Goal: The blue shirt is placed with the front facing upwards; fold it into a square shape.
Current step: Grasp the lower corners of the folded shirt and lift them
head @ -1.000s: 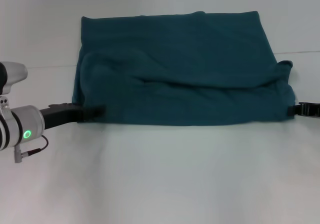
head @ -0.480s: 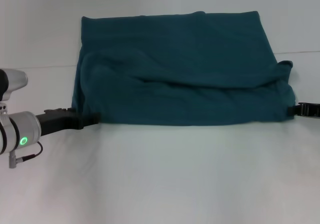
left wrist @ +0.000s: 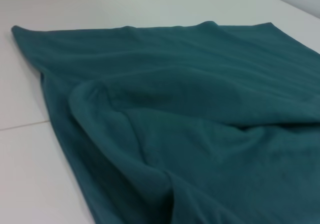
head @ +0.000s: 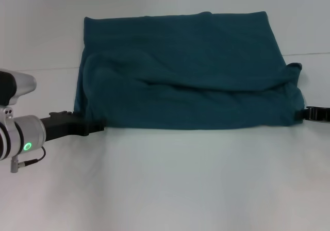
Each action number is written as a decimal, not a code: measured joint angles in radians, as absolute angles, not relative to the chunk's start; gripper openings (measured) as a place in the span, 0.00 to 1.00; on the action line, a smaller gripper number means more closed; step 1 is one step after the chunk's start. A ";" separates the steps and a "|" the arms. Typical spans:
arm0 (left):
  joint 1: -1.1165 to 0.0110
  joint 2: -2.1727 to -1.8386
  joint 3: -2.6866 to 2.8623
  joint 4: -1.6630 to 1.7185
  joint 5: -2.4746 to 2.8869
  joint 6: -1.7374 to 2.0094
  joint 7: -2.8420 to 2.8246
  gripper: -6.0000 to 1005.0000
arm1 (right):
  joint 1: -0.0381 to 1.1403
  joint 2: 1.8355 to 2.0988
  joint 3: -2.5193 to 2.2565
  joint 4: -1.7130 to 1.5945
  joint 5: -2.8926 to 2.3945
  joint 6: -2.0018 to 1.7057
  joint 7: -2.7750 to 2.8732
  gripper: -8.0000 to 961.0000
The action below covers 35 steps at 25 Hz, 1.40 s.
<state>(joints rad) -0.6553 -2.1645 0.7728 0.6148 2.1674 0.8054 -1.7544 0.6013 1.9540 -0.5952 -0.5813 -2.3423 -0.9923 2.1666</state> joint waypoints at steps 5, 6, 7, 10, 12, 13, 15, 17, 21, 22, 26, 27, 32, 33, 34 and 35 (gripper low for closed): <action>-0.663 -2.165 0.823 0.607 2.167 0.760 -1.750 0.82 | 0.600 1.954 -0.595 -0.581 -2.342 -0.992 2.170 0.03; -0.667 -2.165 0.830 0.601 2.167 0.749 -1.750 0.82 | 0.600 1.955 -0.595 -0.581 -2.342 -0.992 2.171 0.03; -0.670 -2.165 0.833 0.597 2.167 0.743 -1.750 0.82 | 0.599 1.955 -0.595 -0.581 -2.342 -0.992 2.172 0.03; -0.677 -2.166 0.845 0.590 2.167 0.734 -1.750 0.82 | 0.597 1.956 -0.595 -0.581 -2.342 -0.992 2.173 0.03; -0.679 -2.166 0.853 0.589 2.167 0.732 -1.750 0.82 | 0.596 1.956 -0.595 -0.581 -2.342 -0.992 2.174 0.03; -0.680 -2.166 0.855 0.589 2.167 0.732 -1.750 0.82 | 0.595 1.956 -0.595 -0.581 -2.342 -0.992 2.174 0.03; -0.680 -2.166 0.861 0.589 2.167 0.732 -1.750 0.82 | 0.595 1.956 -0.595 -0.581 -2.342 -0.992 2.175 0.03; -0.680 -2.166 0.863 0.589 2.167 0.731 -1.750 0.82 | 0.595 1.956 -0.595 -0.580 -2.342 -0.992 2.175 0.03; -0.681 -2.166 0.864 0.589 2.167 0.726 -1.750 0.82 | 0.594 1.956 -0.595 -0.580 -2.342 -0.992 2.175 0.03; -0.680 -2.166 0.864 0.589 2.168 0.723 -1.750 0.82 | 0.594 1.956 -0.595 -0.580 -2.342 -0.992 2.175 0.03; -0.678 -2.166 0.864 0.589 2.173 0.717 -1.750 0.82 | 0.594 1.956 -0.595 -0.580 -2.342 -0.993 2.175 0.03; -0.678 -2.166 0.864 0.589 2.173 0.714 -1.750 0.82 | 0.594 1.956 -0.595 -0.580 -2.342 -0.993 2.175 0.03; -0.676 -2.166 0.864 0.589 2.176 0.707 -1.750 0.82 | 0.592 1.956 -0.595 -0.580 -2.341 -0.992 2.176 0.03; -0.675 -2.165 0.864 0.589 2.177 0.707 -1.750 0.82 | 0.592 1.956 -0.595 -0.580 -2.341 -0.992 2.175 0.03; -0.675 -2.165 0.864 0.589 2.179 0.707 -1.750 0.82 | 0.592 1.956 -0.595 -0.580 -2.341 -0.992 2.176 0.03; -0.674 -2.164 0.864 0.589 2.182 0.707 -1.750 0.82 | 0.592 1.956 -0.595 -0.580 -2.341 -0.992 2.175 0.03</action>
